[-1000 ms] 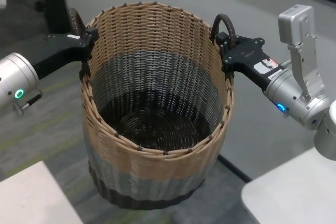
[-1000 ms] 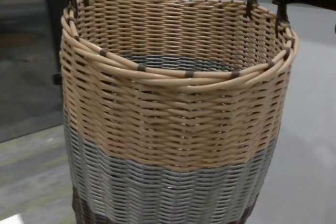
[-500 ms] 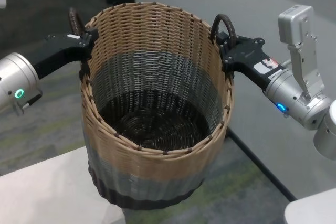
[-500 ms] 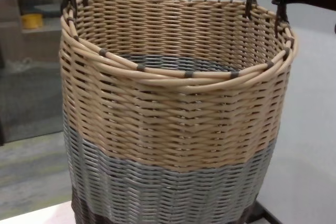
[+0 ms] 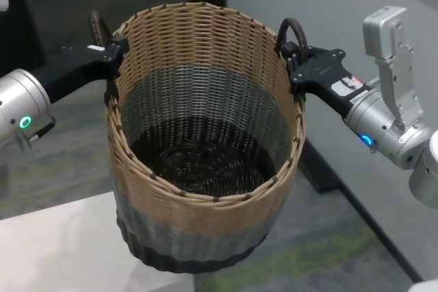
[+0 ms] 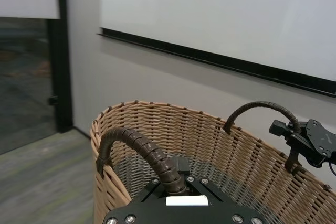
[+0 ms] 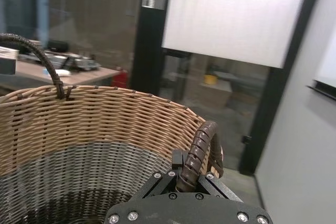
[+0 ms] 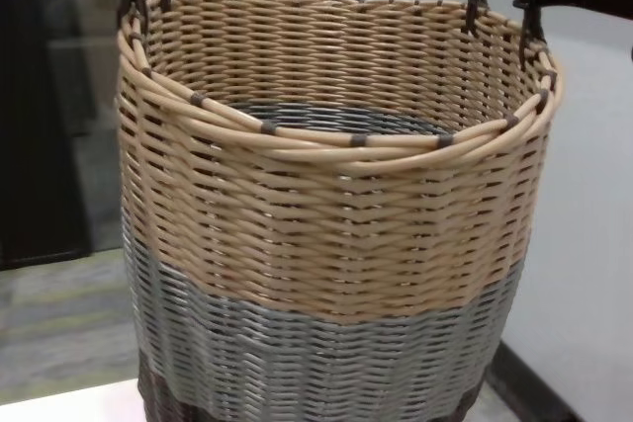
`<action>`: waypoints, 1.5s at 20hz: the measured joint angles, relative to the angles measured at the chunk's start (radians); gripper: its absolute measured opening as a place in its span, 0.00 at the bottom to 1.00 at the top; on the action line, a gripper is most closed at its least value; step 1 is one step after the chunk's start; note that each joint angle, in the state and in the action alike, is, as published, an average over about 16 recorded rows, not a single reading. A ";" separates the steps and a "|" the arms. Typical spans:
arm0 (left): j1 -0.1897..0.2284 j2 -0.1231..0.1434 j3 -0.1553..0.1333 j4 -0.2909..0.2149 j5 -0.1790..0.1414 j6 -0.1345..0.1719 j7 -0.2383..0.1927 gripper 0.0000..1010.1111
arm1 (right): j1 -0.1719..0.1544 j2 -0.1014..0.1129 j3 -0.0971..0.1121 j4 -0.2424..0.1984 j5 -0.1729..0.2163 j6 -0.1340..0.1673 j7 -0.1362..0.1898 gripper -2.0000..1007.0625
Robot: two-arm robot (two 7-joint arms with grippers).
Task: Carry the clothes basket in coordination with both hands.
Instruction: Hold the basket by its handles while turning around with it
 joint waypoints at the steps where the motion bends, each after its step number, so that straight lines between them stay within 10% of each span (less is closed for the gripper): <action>1: 0.000 0.000 0.000 0.000 0.000 0.000 0.000 0.00 | 0.000 0.000 0.000 0.000 0.000 0.000 0.000 0.01; 30: 0.000 0.000 0.000 0.000 0.000 0.000 0.000 0.00 | 0.000 0.000 0.000 0.000 0.000 0.000 0.000 0.01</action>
